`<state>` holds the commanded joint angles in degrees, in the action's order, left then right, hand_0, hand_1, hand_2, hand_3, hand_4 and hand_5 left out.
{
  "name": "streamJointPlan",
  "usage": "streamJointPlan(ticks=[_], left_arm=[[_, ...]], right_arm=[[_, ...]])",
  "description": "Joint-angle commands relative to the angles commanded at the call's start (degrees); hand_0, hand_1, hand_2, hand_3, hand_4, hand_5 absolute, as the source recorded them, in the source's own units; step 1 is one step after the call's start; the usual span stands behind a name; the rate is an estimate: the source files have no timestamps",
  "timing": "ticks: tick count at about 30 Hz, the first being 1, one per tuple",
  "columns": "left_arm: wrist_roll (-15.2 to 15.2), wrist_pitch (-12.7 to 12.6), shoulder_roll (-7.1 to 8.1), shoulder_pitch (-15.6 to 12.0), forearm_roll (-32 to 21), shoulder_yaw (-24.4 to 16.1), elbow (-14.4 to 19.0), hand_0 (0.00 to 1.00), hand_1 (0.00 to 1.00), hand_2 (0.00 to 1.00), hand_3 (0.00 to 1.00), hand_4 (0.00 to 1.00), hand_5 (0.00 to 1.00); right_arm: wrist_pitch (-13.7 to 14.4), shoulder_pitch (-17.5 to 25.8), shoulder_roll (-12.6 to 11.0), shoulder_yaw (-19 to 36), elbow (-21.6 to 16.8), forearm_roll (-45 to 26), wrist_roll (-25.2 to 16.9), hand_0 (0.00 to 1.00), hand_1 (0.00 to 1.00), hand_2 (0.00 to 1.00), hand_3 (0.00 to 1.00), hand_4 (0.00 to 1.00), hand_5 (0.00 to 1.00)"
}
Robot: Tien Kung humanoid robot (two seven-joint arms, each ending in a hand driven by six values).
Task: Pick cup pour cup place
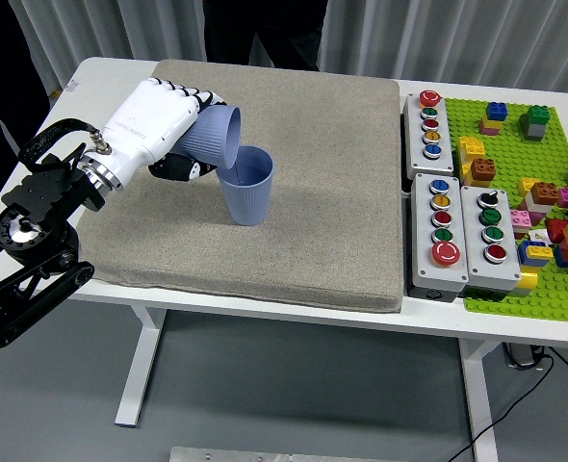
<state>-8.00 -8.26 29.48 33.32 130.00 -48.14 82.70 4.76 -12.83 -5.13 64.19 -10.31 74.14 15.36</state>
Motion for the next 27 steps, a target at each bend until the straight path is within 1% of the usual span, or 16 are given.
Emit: streamJointPlan(ticks=[3,11,16,18,20,21,23,24,25,26,27], left_arm=[[-0.10,0.05,0.20,0.85,0.00,0.77,0.12,0.471,0.433,0.440,0.455,0.728,0.214],[-0.32,-0.17,0.33,1.49,0.00,0.88,0.13,0.471,0.432,0.439,0.454,0.727,0.218],[-0.50,-1.25,-0.20,1.18,0.00,0.26,-0.75,0.470,0.431,0.440,0.455,0.726,0.215],[-0.39,-2.68,-0.59,0.58,-3.37,-0.83,-1.91,0.470,0.431,0.440,0.455,0.726,0.215],[0.68,-5.13,-1.06,-0.11,-8.19,-1.98,-2.84,0.470,0.431,0.440,0.455,0.726,0.215],[1.57,-6.66,-1.36,-0.52,-10.43,-2.64,-3.18,0.470,0.431,0.440,0.455,0.726,0.215],[4.03,-10.15,-2.54,-1.57,-15.27,-4.41,-3.65,0.471,0.429,0.440,0.456,0.728,0.218],[4.88,-11.38,-2.81,-1.79,-17.87,-4.82,-3.72,0.471,0.429,0.440,0.456,0.728,0.218],[6.33,-12.82,-3.66,-2.23,-20.11,-5.80,-3.80,0.471,0.429,0.440,0.456,0.728,0.218],[7.27,-13.75,-4.16,-2.49,-22.72,-6.37,-3.81,0.471,0.429,0.440,0.456,0.728,0.218],[8.91,-14.78,-4.72,-2.80,-24.95,-7.02,-3.74,0.471,0.429,0.440,0.456,0.728,0.218]], right_arm=[[-0.03,0.00,-0.02,0.05,0.00,0.14,0.01,0.674,0.636,0.565,0.572,0.002,0.152],[0.07,-0.25,-0.13,-0.27,0.00,-0.43,-0.09,0.674,0.636,0.564,0.571,0.002,0.153],[0.16,-0.44,-0.09,-0.37,0.00,-0.71,-0.09,0.673,0.636,0.565,0.571,0.002,0.153],[0.14,-0.46,-0.07,-0.38,0.00,-0.71,-0.09,0.673,0.636,0.565,0.571,0.002,0.153],[0.15,-0.46,-0.06,-0.30,0.00,-0.68,-0.10,0.673,0.636,0.565,0.571,0.002,0.153],[0.15,-0.45,-0.04,-0.25,0.00,-0.65,-0.11,0.673,0.636,0.565,0.571,0.002,0.153],[0.11,-0.42,0.00,-0.15,0.00,-0.45,-0.09,0.674,0.636,0.565,0.571,0.002,0.153],[0.10,-0.42,0.02,-0.13,0.00,-0.39,-0.08,0.674,0.636,0.565,0.571,0.002,0.153],[0.07,-0.45,0.02,-0.12,0.00,-0.35,-0.07,0.674,0.636,0.565,0.571,0.002,0.153],[0.06,-0.46,0.02,-0.12,0.00,-0.33,-0.06,0.674,0.636,0.565,0.571,0.002,0.153],[0.08,-0.46,0.05,-0.13,0.00,-0.32,-0.07,0.674,0.636,0.565,0.571,0.002,0.153]])
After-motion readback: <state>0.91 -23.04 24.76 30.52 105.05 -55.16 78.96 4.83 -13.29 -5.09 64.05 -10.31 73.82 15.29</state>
